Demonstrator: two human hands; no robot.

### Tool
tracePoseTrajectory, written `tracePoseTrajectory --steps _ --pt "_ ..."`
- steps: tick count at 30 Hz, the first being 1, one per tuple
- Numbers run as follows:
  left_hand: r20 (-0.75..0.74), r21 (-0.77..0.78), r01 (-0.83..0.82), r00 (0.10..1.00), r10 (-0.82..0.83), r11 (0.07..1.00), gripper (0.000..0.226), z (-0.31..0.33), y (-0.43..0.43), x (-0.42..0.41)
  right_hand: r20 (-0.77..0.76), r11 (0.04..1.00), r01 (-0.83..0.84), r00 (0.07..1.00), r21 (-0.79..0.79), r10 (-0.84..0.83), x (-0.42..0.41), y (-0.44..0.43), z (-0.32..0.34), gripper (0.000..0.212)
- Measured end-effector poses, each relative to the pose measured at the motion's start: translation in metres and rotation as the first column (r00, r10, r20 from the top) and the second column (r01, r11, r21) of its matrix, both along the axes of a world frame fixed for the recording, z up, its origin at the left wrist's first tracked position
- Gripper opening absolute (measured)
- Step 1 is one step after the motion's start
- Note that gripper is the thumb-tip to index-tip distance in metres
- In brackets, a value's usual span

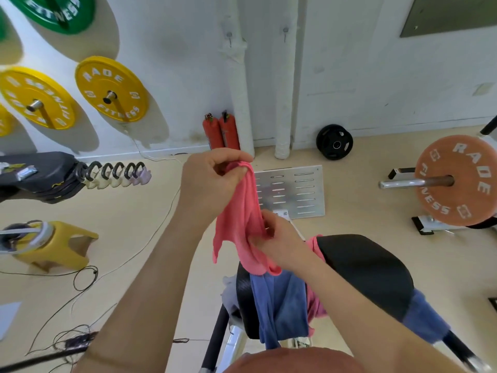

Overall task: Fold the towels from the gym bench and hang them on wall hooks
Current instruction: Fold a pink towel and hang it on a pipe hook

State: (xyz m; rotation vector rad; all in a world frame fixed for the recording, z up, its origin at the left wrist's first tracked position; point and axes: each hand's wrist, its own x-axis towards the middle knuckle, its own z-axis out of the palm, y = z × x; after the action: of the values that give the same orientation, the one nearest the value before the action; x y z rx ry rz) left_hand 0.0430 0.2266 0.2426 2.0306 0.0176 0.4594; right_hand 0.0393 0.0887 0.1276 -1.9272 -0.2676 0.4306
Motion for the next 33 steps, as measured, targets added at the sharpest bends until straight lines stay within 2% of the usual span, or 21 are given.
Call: tracePoseTrajectory --steps 4,7,9,11,13,16,20,22,23,25,26,28,31,33 --pt "0.055 -0.034 -0.096 0.994 0.098 0.995 0.039 0.000 0.025 -0.005 0.117 0.987 0.156 0.982 -0.048 -0.149 -0.001 -0.011 -0.011 0.019" --pt "-0.006 -0.065 -0.154 0.988 0.154 0.986 0.035 -0.008 0.048 -0.006 0.307 0.957 0.188 0.945 -0.220 -0.114 0.009 -0.039 -0.005 0.020" --pt "-0.090 0.024 -0.160 0.983 0.162 0.987 0.033 -0.020 0.061 -0.004 0.404 0.920 0.202 0.913 -0.336 -0.053 0.018 -0.058 0.006 0.016" --pt "-0.170 0.246 -0.101 0.975 0.145 0.964 0.033 -0.036 0.071 -0.003 0.397 0.900 0.137 0.917 -0.414 0.044 0.026 -0.072 0.021 0.015" --pt "-0.232 0.406 -0.017 0.965 0.121 0.914 0.032 -0.051 0.076 -0.002 0.322 0.875 -0.004 0.929 -0.483 0.182 0.032 -0.083 0.037 0.014" --pt "-0.303 0.497 0.030 0.943 0.141 0.867 0.025 -0.065 0.081 0.000 0.192 0.804 -0.147 0.932 -0.576 0.308 0.048 -0.101 0.055 0.008" --pt "-0.261 0.504 -0.046 0.944 0.203 0.862 0.018 -0.074 0.086 0.012 0.163 0.789 -0.098 0.956 -0.606 0.243 0.074 -0.123 0.060 0.010" --pt "-0.284 0.429 -0.110 0.926 0.249 0.897 0.019 -0.076 0.086 0.020 0.188 0.822 -0.015 0.971 -0.570 0.148 0.086 -0.131 0.055 0.010" --pt "-0.327 0.316 -0.142 0.912 0.248 0.938 0.018 -0.077 0.085 0.025 0.217 0.833 0.044 0.972 -0.552 0.093 0.092 -0.133 0.053 0.010" --pt "-0.415 -0.046 -0.213 0.893 0.175 0.976 0.018 -0.076 0.081 0.037 0.247 0.868 0.169 0.968 -0.467 -0.056 0.105 -0.134 0.051 0.011" --pt "-0.431 -0.207 -0.243 0.892 0.135 0.948 0.017 -0.073 0.078 0.042 0.212 0.905 0.221 0.966 -0.363 -0.151 0.110 -0.133 0.051 0.012" --pt "-0.380 -0.409 -0.226 0.923 0.060 0.884 0.018 -0.064 0.070 0.051 0.094 0.951 0.292 0.954 -0.097 -0.284 0.117 -0.130 0.060 0.011" --pt "-0.196 -0.531 -0.135 0.980 0.034 0.837 0.020 -0.043 0.060 0.056 -0.051 0.912 0.329 0.944 0.243 -0.327 0.116 -0.131 0.074 0.012" --pt "-0.132 -0.563 -0.106 0.991 0.038 0.819 0.017 -0.036 0.058 0.052 -0.168 0.822 0.377 0.926 0.427 -0.338 0.108 -0.137 0.076 0.017"
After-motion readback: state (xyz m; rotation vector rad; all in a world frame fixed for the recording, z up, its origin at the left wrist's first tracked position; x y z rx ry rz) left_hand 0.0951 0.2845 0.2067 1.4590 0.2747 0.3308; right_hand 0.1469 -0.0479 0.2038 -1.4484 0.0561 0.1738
